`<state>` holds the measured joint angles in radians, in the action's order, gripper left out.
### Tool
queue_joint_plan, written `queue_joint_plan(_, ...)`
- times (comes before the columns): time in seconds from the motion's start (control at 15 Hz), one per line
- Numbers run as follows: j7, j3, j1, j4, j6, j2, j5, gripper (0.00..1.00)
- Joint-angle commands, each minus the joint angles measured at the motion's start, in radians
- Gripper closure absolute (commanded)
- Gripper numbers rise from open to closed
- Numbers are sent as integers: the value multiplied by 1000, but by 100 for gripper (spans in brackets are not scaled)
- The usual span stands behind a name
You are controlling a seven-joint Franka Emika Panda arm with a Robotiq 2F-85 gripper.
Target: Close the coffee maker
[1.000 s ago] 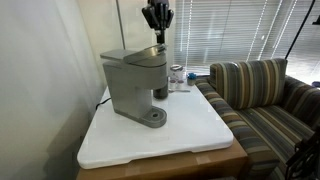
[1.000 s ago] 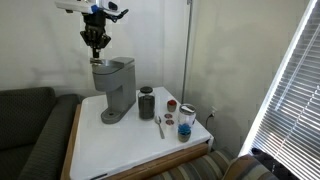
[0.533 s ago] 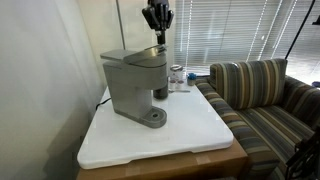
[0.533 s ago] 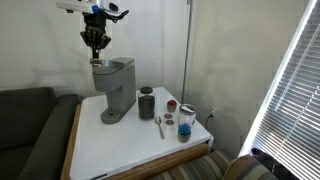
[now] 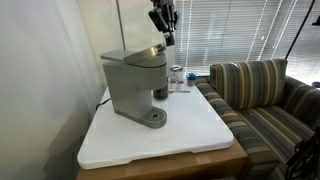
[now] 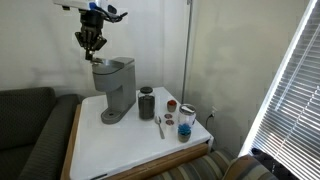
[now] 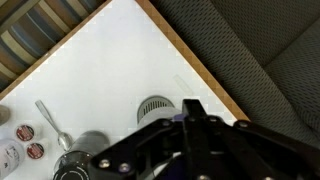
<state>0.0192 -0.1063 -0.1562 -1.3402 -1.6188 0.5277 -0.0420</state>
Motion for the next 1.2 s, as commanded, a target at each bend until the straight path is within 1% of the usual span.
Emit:
queue_joint_plan(0.0, -1, -1, 0, 4, 3, 2, 0, 99)
queue_joint_plan(0.87, 1, 1, 1, 8, -1, -4, 3, 100)
queue_joint_plan(1.13, -5, 4, 2, 28, 1, 4, 5, 100)
